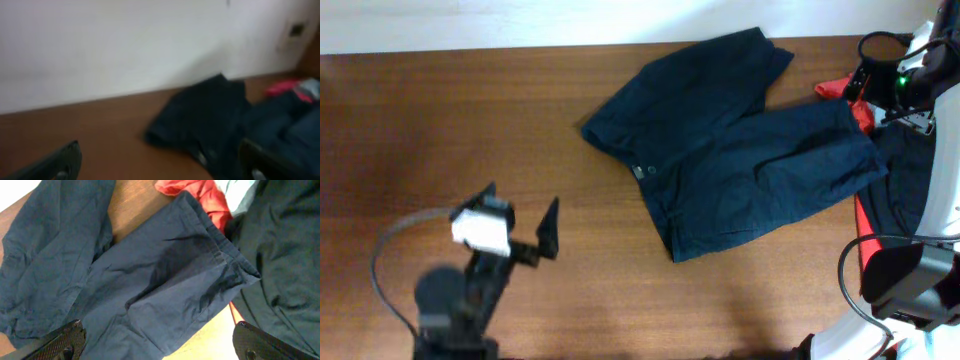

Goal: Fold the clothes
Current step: 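Move the left gripper to the left waistband edge of the shorts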

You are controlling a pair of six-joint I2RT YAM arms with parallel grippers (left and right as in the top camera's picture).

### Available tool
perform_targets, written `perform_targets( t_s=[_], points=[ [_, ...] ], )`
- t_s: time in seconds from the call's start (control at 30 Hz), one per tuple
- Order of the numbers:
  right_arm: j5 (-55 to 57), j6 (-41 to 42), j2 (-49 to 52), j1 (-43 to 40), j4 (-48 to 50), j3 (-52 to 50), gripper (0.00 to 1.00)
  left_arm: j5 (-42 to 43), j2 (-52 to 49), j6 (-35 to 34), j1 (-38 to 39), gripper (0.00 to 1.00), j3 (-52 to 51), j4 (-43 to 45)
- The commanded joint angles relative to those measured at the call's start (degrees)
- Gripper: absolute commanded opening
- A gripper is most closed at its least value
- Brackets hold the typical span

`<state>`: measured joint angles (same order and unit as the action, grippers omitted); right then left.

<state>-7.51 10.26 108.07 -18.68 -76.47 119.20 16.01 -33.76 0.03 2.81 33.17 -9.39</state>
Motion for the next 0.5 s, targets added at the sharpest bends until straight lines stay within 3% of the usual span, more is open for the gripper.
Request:
perform_targets(
  t_s=[0.0,0.1,0.2,0.3,0.47],
  points=[
    [0.55,-0.59,0.20,-0.09,-0.04,0.26,0.98,7.80,-16.41,-0.24,0.35,0.99,12.13,-4.94],
    [0.55,-0.61,0.20,-0.09,-0.04,0.26,0.99,9.33,-28.89,-0.22,2.47,0.99,21.07,-8.81],
    [0.55,-0.59,0.20,-0.09,-0.04,0.26,0.98,9.29,-39.34,-0.22,3.48,0.99,26.62,-6.84],
    [0.52,-0.59,0.20,-0.09,-0.04,0.26,0.98,9.31,-49.66,-0.22,3.43,0.99,28.39,-1.86],
    [0.55,-0.59,0.20,-0.09,-0.04,0.26,0.98,9.05,-58.58,-0.17,3.43,0.99,28.39,3.61]
  ],
)
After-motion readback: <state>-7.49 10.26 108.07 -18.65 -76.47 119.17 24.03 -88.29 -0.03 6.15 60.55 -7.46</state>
